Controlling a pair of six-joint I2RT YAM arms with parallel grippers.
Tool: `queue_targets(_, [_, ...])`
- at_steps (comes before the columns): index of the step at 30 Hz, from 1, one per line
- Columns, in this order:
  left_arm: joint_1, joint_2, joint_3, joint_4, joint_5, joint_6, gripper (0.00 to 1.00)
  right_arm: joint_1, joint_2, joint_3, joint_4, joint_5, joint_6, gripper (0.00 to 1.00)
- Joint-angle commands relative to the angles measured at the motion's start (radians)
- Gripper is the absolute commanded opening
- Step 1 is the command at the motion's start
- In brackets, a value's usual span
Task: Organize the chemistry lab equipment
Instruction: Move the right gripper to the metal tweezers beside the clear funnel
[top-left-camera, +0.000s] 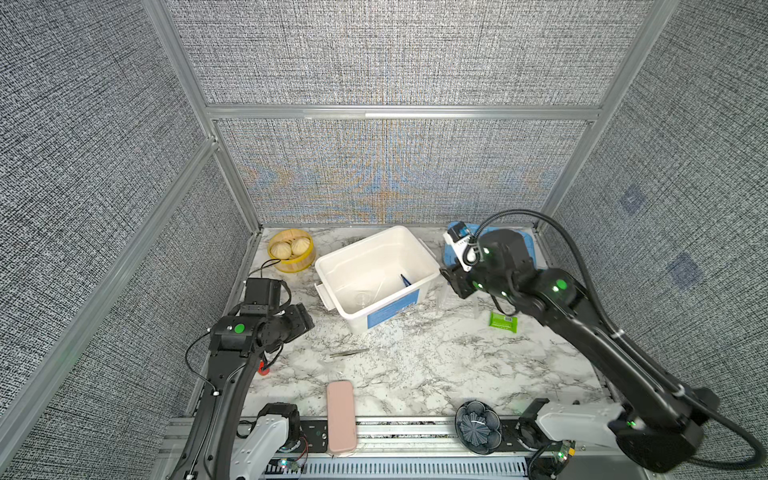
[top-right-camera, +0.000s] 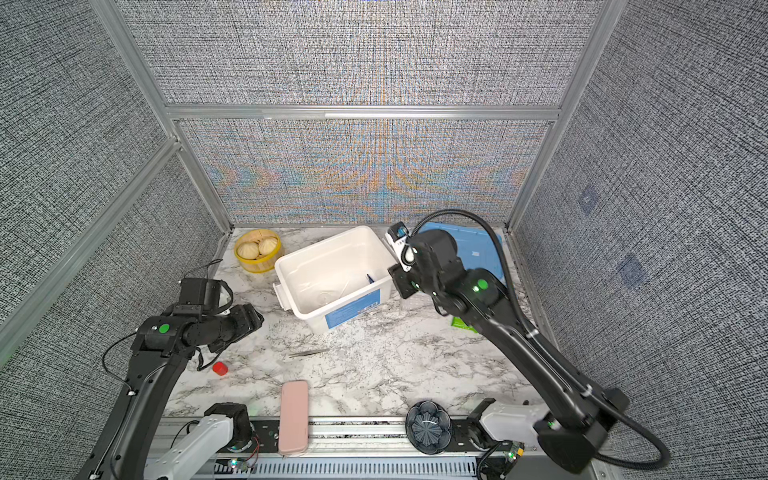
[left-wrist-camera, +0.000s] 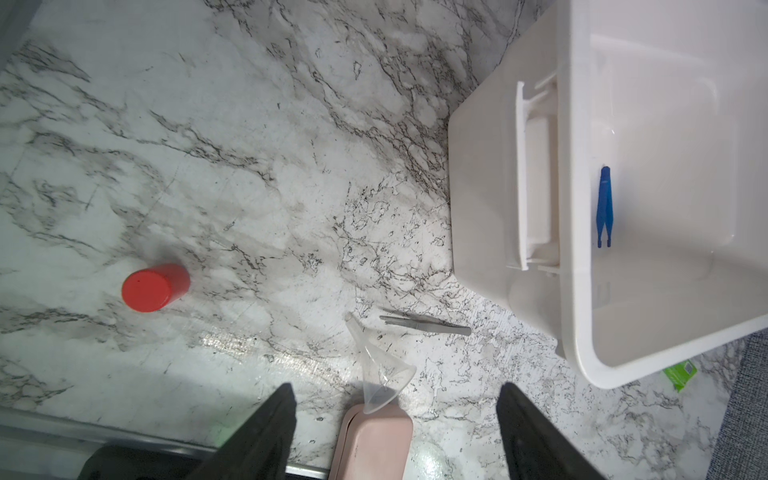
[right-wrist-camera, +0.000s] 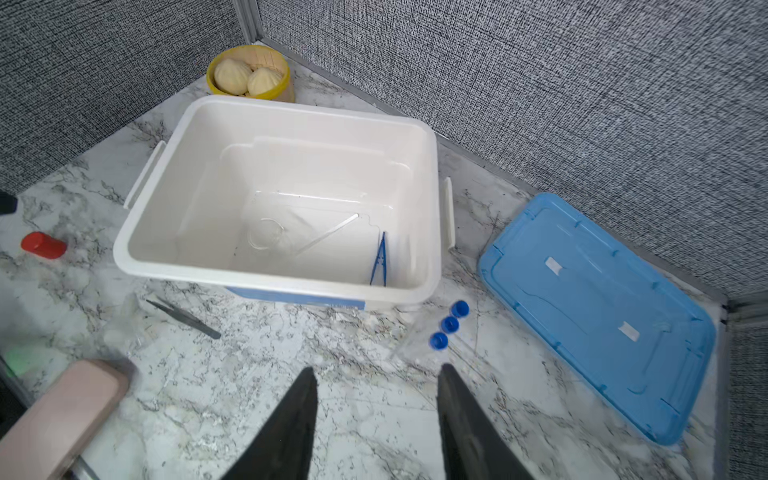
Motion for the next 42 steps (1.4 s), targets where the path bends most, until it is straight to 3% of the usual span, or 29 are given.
queue_targets(1, [0.006,0.028,0.014,0.014,-0.01,-0.007,0.78,0.003,-0.159,-0.152,0.174,0.015,-0.082,0.5])
queue_targets(4, [0.018,0.053,0.014,0.033,-0.021,0.001,0.79,0.001,-0.28,-0.283,0.176,-0.005,-0.125,0.55])
queue_targets(6, [0.035,0.068,0.019,0.038,-0.024,0.001,0.8,0.0,-0.334,-0.362,0.166,-0.079,-0.199,0.55])
queue_targets(9, [0.065,0.084,0.014,0.065,0.001,0.006,0.8,0.001,-0.373,-0.483,0.195,-0.177,-0.21,0.55])
queue_targets(13, [0.105,0.121,0.019,0.074,0.054,0.017,0.8,0.007,-0.349,-0.636,0.339,-0.402,-0.197,0.54])
queue_targets(19, [0.186,0.165,0.019,0.067,0.141,0.025,0.84,0.089,-0.212,-0.792,0.606,-0.542,-0.253,0.55])
queue_targets(28, [0.241,0.233,0.063,0.013,0.111,-0.021,0.88,0.206,0.039,-0.932,0.997,-0.52,-0.285,0.58])
queue_targets(42, [0.256,0.209,0.089,-0.062,0.049,0.047,0.89,0.257,0.406,-0.838,1.266,-0.493,-0.214,0.6])
